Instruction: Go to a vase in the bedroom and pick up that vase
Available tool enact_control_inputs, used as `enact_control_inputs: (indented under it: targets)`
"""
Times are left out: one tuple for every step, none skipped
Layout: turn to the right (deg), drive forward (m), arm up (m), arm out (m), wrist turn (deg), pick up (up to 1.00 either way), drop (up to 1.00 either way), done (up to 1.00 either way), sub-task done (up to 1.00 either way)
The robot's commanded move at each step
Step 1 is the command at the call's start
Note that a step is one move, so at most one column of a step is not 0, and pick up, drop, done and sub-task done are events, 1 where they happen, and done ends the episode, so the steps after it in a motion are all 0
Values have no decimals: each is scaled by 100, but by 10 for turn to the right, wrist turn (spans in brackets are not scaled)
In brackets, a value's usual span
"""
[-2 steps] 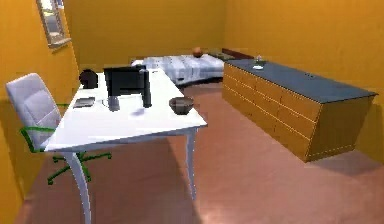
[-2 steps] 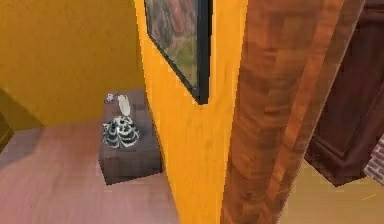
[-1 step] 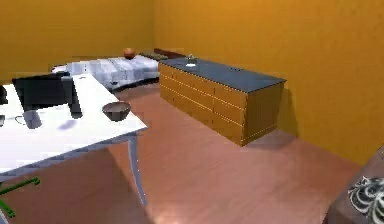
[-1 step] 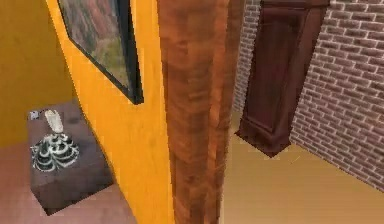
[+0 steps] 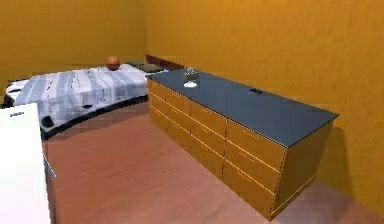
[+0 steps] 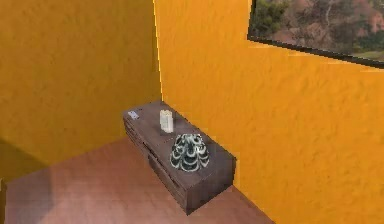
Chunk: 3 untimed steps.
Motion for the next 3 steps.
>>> enact_control_inputs:
  targets:
    - [30,0,0,0,0,0,0,0,0]
    - [0,100,0,0,0,0,0,0,0]
    - [60,0,0,0,0,0,0,0,0]
